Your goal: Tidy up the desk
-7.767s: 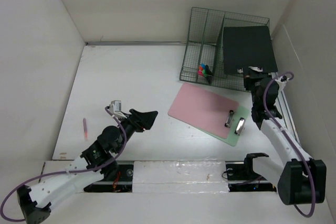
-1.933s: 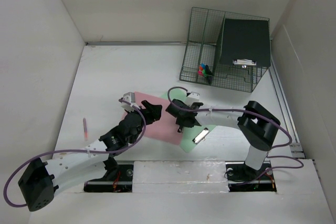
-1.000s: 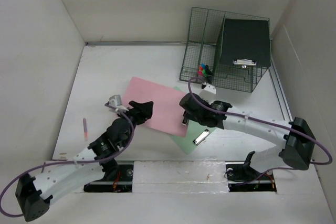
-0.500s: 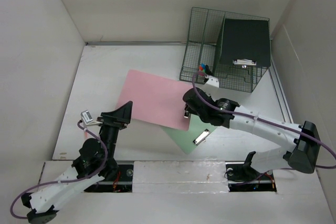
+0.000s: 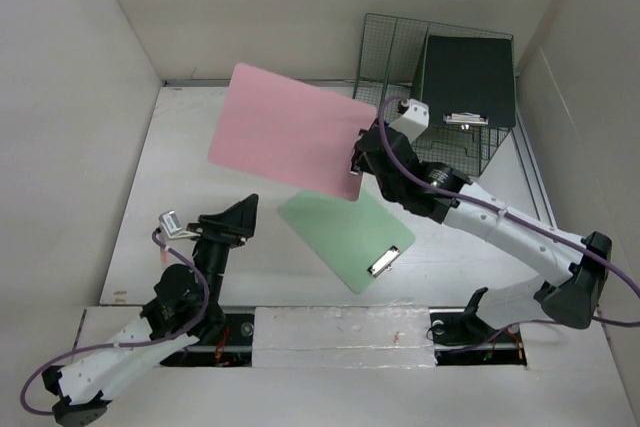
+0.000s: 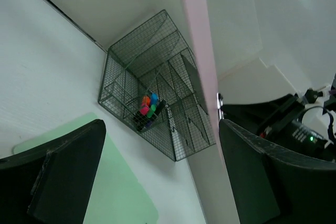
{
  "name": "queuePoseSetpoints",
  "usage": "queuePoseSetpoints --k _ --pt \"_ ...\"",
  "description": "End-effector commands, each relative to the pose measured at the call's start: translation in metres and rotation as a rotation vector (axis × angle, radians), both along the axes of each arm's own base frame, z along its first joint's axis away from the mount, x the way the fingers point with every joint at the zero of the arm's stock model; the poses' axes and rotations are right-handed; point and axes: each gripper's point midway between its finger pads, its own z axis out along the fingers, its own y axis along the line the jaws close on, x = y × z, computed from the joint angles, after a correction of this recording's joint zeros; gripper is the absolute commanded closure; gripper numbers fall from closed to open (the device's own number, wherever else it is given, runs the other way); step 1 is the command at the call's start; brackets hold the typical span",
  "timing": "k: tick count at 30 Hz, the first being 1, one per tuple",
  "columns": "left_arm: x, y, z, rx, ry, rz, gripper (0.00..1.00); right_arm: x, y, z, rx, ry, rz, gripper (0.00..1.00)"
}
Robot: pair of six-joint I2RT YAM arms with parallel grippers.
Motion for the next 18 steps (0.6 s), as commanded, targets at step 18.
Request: queuePoseSetpoints --k 18 --pt "0.008 -0.064 -0.004 0.21 0.023 -0.183 0.24 0.045 -0.19 0.114 0.26 -0.289 -0.495 1.0"
